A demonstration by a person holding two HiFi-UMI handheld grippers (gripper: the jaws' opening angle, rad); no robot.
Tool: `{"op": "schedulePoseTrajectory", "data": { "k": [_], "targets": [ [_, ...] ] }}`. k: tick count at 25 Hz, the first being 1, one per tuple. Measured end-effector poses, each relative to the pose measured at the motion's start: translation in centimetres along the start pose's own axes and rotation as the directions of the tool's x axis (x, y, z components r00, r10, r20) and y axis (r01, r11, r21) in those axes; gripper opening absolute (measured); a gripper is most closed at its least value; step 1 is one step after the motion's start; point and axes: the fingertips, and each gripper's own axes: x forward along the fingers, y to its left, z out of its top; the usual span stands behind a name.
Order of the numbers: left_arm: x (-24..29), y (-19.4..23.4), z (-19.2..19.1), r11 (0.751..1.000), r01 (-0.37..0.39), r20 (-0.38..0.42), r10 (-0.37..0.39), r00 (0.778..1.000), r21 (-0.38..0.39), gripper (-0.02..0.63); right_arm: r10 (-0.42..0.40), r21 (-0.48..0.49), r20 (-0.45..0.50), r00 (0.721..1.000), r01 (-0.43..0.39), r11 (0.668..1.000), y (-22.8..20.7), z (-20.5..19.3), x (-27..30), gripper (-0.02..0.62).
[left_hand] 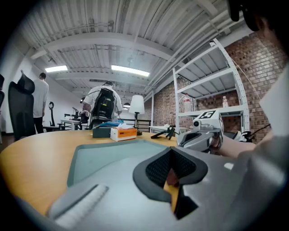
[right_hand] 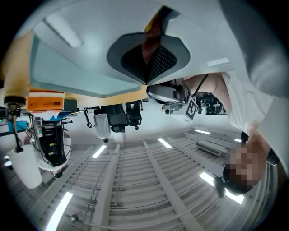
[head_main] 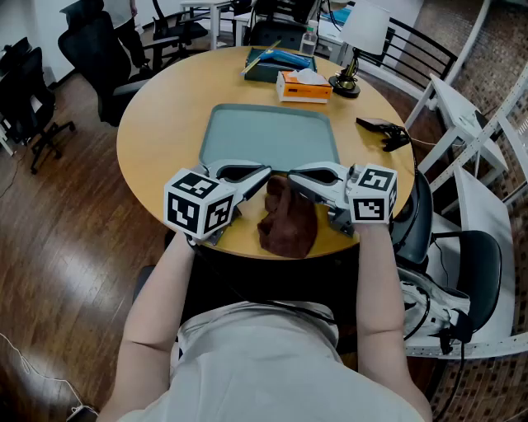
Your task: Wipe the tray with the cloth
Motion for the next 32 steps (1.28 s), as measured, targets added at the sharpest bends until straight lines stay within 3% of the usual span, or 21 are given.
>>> {"op": "schedulePoseTrajectory", "data": {
  "k": [4,8,11,15,18,22,25,28,30,32],
  "targets": [
    [-0.2,1.0,2.5,0.996,-0.073,0.066,0.07,0.995,0.042,0.0,-0.046,-0.024,0.022,0.999,0.047,0.999,-0.7,2.8,-1.6,0.001],
    [-1.4,0.0,5.9,0.986,-0.091,0.118,0.075,0.99,0.142,0.0,-0.008,-0.133,-0.076,0.997,-0.003,0.991,0.7,4.8,-2.5,0.005],
    [-2.2,-0.4,7.8,0.979,-0.132,0.142,0.11,0.984,0.156,0.0,0.032,-0.171,-0.179,0.983,-0.064,0.983,2.0,4.5,-2.5,0.11],
    [-3.2,0.4,8.1,0.985,-0.17,0.136,0.164,0.977,0.028,0.002,0.101,-0.195,-0.347,0.932,-0.177,0.965,4.2,1.9,-1.7,0.275],
    [-3.9,0.7,7.9,0.983,-0.179,0.129,0.182,0.975,-0.038,0.002,0.14,-0.183,-0.439,0.887,-0.241,0.953,5.5,-0.2,-1.0,0.343],
    [-5.0,0.3,8.5,0.981,-0.194,0.134,0.196,0.971,-0.028,0.007,0.159,-0.159,-0.528,0.834,-0.281,0.946,6.1,-2.8,-0.3,0.403],
    [-5.3,-0.3,7.8,0.983,-0.183,0.108,0.183,0.977,-0.011,0.087,0.162,-0.138,-0.568,0.807,-0.288,0.948,6.1,-4.1,0.1,0.425],
    [-5.3,0.1,6.5,0.983,-0.184,0.083,0.185,0.979,-0.02,0.091,0.134,-0.145,-0.632,0.763,-0.286,0.947,5.8,-5.9,0.6,0.421],
    [-5.4,0.8,5.9,0.979,-0.198,0.077,0.2,0.977,-0.04,0.091,0.099,-0.158,-0.657,0.747,-0.265,0.951,5.3,-6.5,0.8,0.375],
    [-5.5,1.3,5.4,0.977,-0.207,0.071,0.211,0.975,-0.06,0.091,0.064,-0.176,-0.662,0.747,-0.238,0.955,4.8,-6.3,0.7,0.196]
  ]
}}
